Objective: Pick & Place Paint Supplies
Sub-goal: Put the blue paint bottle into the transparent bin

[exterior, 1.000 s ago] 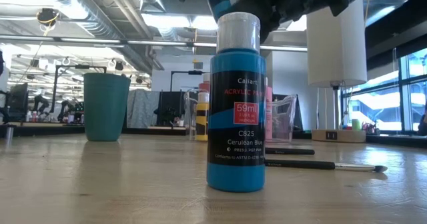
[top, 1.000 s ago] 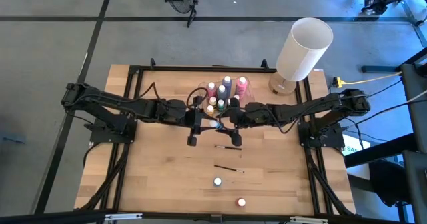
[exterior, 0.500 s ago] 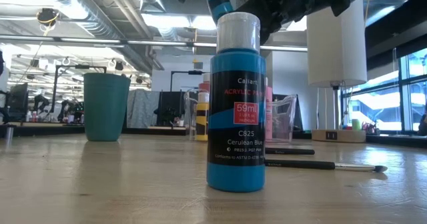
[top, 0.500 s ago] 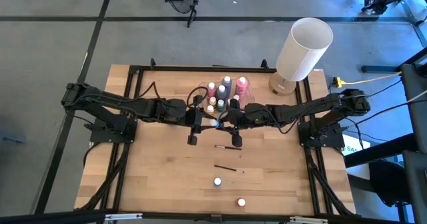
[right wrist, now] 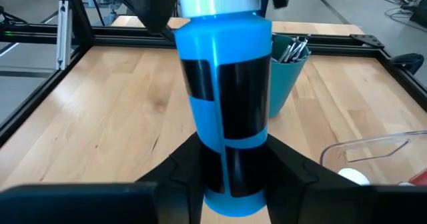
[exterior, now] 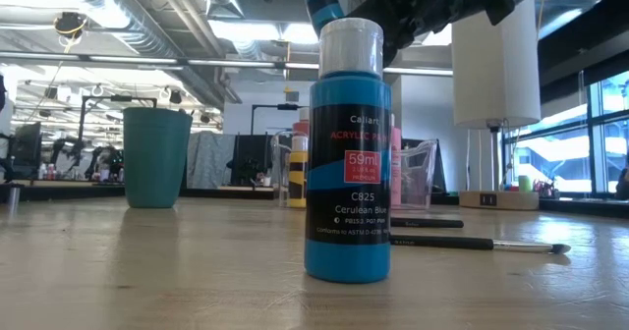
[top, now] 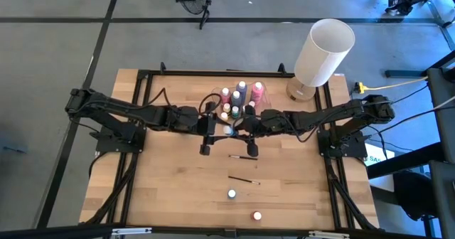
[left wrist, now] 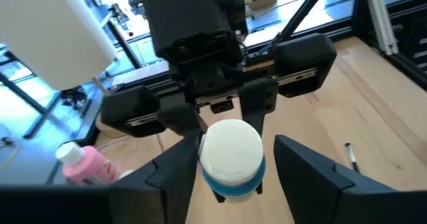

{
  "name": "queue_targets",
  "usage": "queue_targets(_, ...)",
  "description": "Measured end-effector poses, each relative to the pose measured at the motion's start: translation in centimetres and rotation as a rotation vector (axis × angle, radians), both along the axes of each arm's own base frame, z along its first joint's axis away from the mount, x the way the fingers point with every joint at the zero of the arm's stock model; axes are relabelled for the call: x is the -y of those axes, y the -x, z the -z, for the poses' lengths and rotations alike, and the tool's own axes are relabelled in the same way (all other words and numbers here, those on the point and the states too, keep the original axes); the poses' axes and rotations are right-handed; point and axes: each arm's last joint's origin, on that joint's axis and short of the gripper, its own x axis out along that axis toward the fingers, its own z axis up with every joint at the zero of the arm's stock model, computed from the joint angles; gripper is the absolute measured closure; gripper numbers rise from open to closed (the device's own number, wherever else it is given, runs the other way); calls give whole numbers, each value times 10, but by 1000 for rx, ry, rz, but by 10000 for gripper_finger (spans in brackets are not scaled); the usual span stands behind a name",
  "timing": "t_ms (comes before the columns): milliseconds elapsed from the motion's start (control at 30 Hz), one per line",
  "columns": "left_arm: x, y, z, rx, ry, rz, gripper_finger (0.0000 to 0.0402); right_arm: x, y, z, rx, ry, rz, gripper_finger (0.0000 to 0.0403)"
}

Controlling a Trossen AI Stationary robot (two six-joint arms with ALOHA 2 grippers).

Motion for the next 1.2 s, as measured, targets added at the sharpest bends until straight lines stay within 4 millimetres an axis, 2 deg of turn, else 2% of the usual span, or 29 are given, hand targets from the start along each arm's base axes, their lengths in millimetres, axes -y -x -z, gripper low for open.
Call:
queue_targets(133, 0, 7, -7, 20, -17, -44, 198, 0, 0, 0, 0, 3, 8, 290)
queue_targets(333, 2, 32, -27, 46, -76, -101, 195, 1, 0, -1, 15, 19, 49, 290)
queue_targets(467, 1, 42, -32, 34, -81, -109, 195, 1, -2, -5, 61, 33, 40, 290)
queue_targets(767, 2, 41, -25, 4, -73, -114, 194, -1, -5, -16, 179, 56, -20, 291)
queue_targets(867, 2, 39, -19, 35, -62, -106, 194, -2, -5, -20, 217, 47, -49, 291)
queue_targets(1033, 6, 36, -11, 144, -24, 24, 194, -2, -5, -21, 225, 46, -52, 291)
queue_targets(1200, 3, 36, -2, 240, -9, 9, 194, -2, -6, -22, 239, 45, -51, 291)
